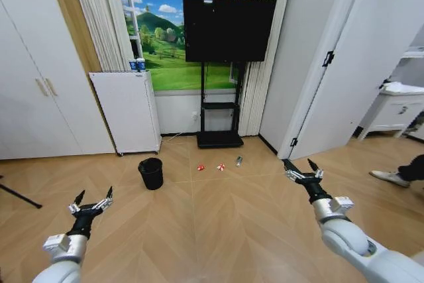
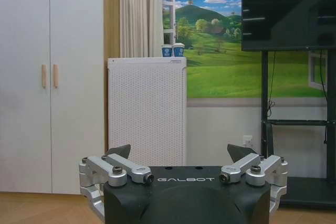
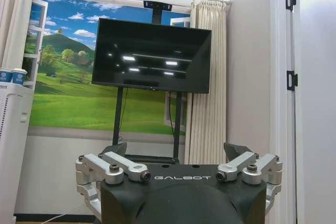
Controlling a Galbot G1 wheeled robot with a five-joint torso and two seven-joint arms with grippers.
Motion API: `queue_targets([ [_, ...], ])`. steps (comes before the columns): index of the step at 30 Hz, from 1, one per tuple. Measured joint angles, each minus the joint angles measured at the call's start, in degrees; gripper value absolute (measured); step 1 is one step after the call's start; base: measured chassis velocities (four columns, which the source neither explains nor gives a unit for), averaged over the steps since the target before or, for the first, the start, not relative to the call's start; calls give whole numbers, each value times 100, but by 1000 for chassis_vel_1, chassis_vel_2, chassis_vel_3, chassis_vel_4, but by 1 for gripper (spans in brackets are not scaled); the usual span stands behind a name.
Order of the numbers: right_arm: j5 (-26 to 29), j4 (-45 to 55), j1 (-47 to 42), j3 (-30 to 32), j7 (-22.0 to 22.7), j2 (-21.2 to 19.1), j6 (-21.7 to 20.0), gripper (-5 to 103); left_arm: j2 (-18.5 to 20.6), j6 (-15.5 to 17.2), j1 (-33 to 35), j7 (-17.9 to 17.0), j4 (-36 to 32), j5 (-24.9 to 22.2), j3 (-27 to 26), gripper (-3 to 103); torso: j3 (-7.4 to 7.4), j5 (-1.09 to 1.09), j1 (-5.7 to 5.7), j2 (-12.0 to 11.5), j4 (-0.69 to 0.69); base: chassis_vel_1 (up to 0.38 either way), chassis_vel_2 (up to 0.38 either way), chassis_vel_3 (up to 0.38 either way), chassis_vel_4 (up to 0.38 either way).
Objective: Pick up the trash bin and place the garbage on the floor into it.
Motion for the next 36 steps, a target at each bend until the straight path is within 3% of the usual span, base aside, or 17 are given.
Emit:
queue_targets([
  [36,-94,-100,125,-174,-131,70,125,100,-40,21,-14,9,205,71,103,100,-1,0,-1,-2,0,0,0,0,0],
])
